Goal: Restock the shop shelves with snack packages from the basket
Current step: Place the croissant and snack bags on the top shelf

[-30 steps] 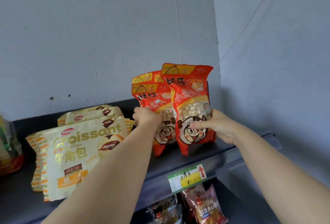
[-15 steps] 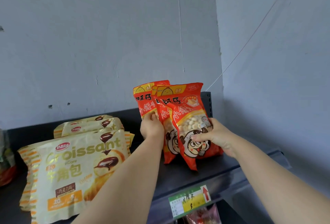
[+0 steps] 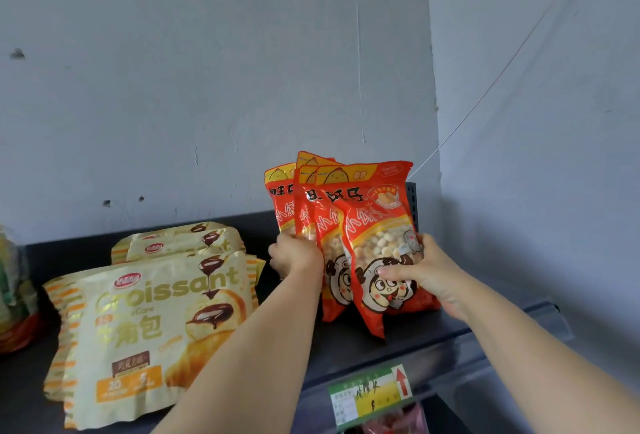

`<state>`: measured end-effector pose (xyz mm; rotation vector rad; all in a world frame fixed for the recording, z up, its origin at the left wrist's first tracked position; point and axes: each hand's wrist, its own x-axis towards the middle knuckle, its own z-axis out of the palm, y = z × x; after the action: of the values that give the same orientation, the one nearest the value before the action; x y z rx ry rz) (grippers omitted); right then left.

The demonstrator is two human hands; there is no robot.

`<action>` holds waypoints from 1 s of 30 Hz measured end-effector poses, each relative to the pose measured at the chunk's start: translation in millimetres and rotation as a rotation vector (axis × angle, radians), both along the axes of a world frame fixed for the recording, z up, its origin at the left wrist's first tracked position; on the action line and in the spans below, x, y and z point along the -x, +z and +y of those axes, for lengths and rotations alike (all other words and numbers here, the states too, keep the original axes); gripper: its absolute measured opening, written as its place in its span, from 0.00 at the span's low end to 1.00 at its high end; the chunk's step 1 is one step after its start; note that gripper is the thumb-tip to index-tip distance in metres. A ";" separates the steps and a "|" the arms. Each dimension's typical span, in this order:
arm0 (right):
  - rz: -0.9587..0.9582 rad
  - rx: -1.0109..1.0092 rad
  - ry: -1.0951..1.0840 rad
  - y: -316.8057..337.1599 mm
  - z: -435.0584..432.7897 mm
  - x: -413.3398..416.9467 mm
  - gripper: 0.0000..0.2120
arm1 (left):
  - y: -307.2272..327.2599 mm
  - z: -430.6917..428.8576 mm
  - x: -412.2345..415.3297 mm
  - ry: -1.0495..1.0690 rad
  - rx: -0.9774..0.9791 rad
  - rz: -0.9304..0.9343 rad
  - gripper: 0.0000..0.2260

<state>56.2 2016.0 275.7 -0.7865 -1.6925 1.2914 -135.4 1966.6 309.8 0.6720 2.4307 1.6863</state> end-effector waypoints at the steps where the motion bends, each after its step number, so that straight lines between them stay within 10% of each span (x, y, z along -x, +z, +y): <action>1: -0.003 -0.004 -0.010 0.2 -1.7 2.2 0.38 | 1.2 -4.7 1.7 0.040 -0.009 -0.022 0.13; 10: -0.025 0.005 -0.051 0.2 5.2 9.3 0.43 | -20.7 3.7 -1.7 -0.127 0.262 0.287 0.13; 15: -0.012 0.007 -0.073 -0.8 10.3 0.6 0.42 | -19.7 25.9 -2.4 -0.125 -0.453 -0.399 0.13; 22: -0.011 0.002 -0.036 -1.1 13.1 0.0 0.39 | -24.0 39.4 2.7 -0.206 -0.410 -0.436 0.09; 30: -0.010 0.014 0.044 1.6 10.0 12.0 0.48 | -4.5 15.4 -20.9 -0.395 -0.490 -0.416 0.42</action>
<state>44.3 2026.0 277.3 -0.7684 -1.7189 1.3331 -114.5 1982.0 305.3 0.7020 1.5045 2.0034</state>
